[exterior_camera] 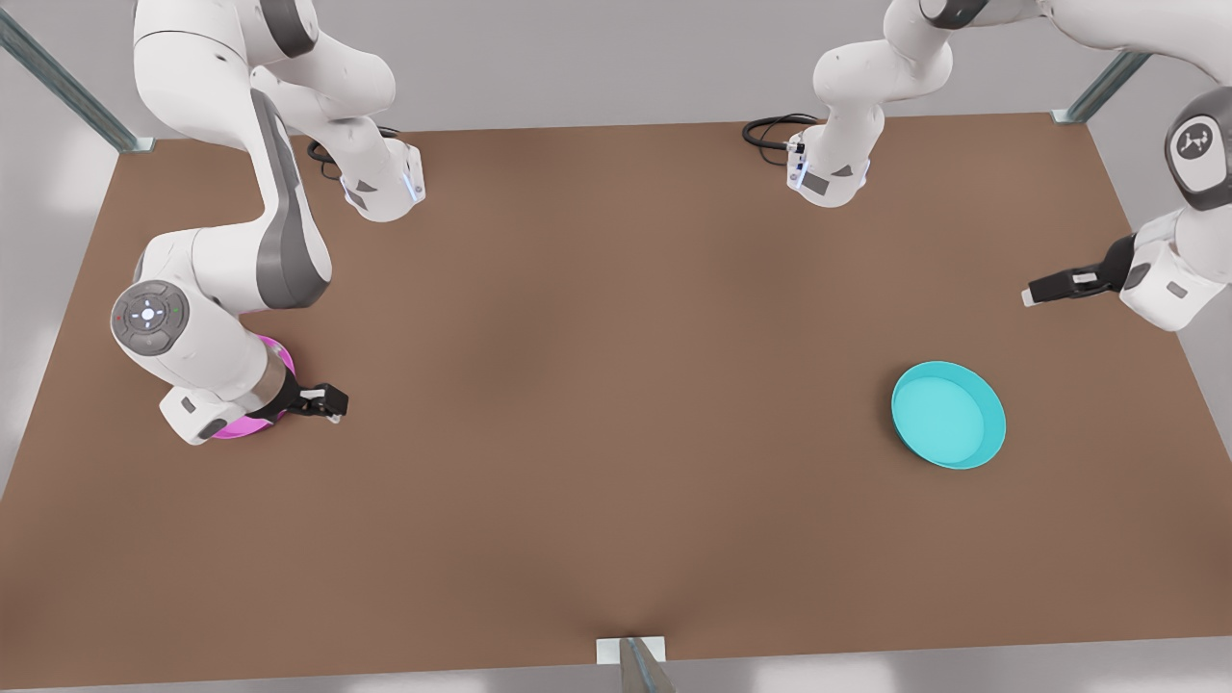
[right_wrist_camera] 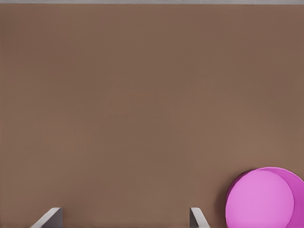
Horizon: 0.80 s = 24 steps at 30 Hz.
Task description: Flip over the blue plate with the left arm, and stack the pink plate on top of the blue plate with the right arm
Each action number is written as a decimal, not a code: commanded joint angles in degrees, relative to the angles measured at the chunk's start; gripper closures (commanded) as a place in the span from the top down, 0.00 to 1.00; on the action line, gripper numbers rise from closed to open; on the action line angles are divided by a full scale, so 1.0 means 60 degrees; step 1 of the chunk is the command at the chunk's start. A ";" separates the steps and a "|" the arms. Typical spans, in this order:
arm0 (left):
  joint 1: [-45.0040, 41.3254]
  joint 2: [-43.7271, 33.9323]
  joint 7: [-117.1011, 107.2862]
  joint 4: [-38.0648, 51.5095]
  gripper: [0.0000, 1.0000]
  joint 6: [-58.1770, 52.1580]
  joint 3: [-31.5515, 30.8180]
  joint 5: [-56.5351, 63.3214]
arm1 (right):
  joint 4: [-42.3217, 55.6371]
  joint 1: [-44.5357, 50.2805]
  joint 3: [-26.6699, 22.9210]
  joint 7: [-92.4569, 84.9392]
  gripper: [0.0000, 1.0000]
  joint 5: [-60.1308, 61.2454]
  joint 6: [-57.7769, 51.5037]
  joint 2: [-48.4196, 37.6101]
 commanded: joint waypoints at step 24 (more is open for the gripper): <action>0.3296 0.5536 0.5200 -0.1201 1.00 0.5845 -0.0264 -0.2857 | 0.1234 -0.0397 -0.0044 -0.0894 1.00 0.0527 -0.1554 0.1916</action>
